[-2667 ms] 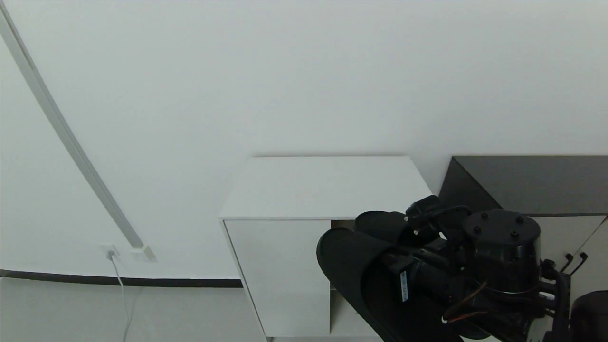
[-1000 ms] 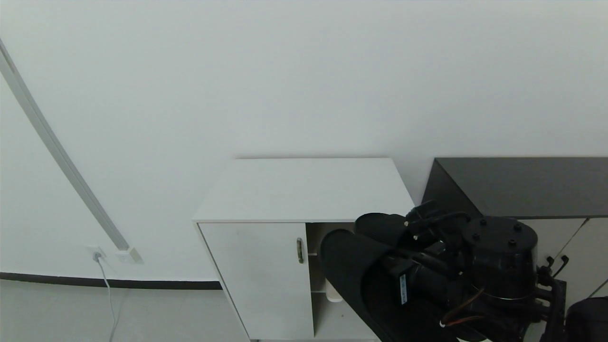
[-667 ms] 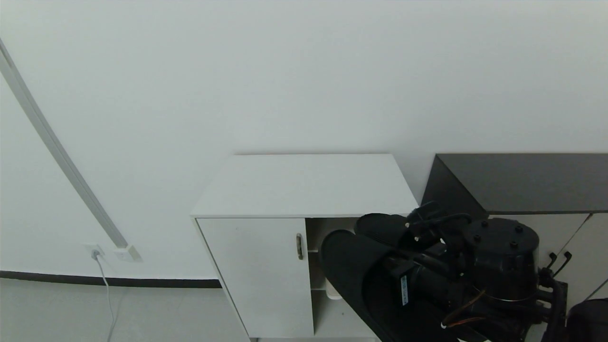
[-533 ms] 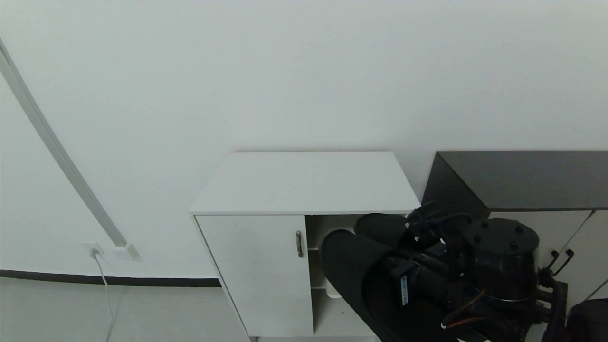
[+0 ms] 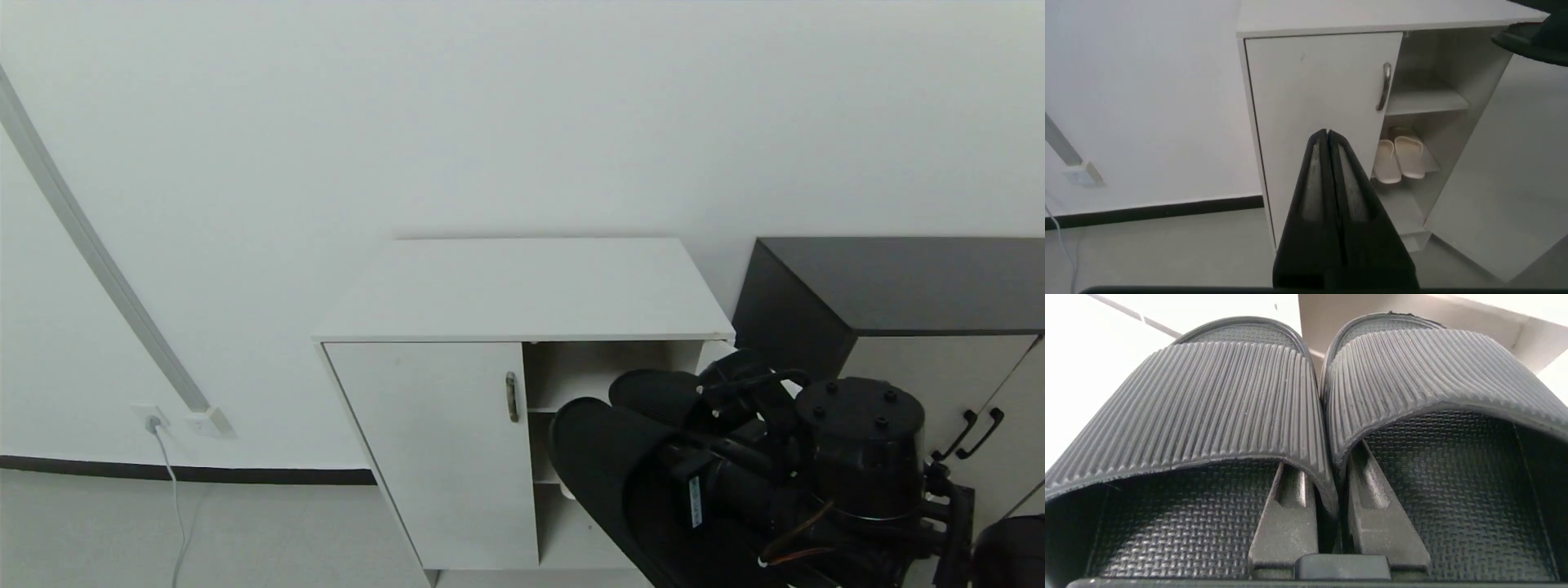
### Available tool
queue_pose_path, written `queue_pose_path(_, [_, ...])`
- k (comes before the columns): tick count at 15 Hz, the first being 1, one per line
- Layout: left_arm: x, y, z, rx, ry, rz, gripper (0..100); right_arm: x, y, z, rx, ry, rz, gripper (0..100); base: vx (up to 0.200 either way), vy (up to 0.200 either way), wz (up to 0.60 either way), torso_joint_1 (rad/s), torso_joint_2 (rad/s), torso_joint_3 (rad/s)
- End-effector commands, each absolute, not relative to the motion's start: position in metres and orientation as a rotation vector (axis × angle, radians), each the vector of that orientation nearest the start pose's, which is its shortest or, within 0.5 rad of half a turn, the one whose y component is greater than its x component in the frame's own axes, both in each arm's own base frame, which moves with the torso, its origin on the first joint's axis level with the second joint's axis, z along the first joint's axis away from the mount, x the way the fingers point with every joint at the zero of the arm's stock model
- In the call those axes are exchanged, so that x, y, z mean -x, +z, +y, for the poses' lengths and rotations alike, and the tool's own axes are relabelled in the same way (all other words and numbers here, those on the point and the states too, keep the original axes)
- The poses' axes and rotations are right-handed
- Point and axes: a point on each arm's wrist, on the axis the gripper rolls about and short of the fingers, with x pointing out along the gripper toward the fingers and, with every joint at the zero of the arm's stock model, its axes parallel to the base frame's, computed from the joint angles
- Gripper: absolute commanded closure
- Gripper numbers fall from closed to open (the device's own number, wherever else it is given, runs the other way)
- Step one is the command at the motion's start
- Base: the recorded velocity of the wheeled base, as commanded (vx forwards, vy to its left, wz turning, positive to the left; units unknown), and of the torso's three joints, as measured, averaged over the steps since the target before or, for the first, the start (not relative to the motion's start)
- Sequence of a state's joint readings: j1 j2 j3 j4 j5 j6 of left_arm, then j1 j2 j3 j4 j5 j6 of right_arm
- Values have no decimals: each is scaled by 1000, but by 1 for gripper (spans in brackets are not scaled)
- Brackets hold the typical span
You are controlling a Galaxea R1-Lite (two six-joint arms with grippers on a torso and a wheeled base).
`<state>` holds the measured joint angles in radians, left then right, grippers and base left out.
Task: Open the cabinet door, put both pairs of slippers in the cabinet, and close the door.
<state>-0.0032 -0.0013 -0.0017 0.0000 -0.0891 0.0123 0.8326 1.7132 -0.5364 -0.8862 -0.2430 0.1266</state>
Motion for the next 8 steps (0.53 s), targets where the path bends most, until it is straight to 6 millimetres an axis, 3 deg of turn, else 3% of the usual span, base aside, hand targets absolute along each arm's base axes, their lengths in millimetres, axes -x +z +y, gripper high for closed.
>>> queue_pose_path(1, [23,76,-2,-12,-92,-2,100,-190,135,201,37,568,289,100,0,0,0,-232,535,300])
queue_pose_path(8, [23,76,-2,-11,-86,-2,100,-190,133,201,44,570,294,100,0,0,0,-219,540,319])
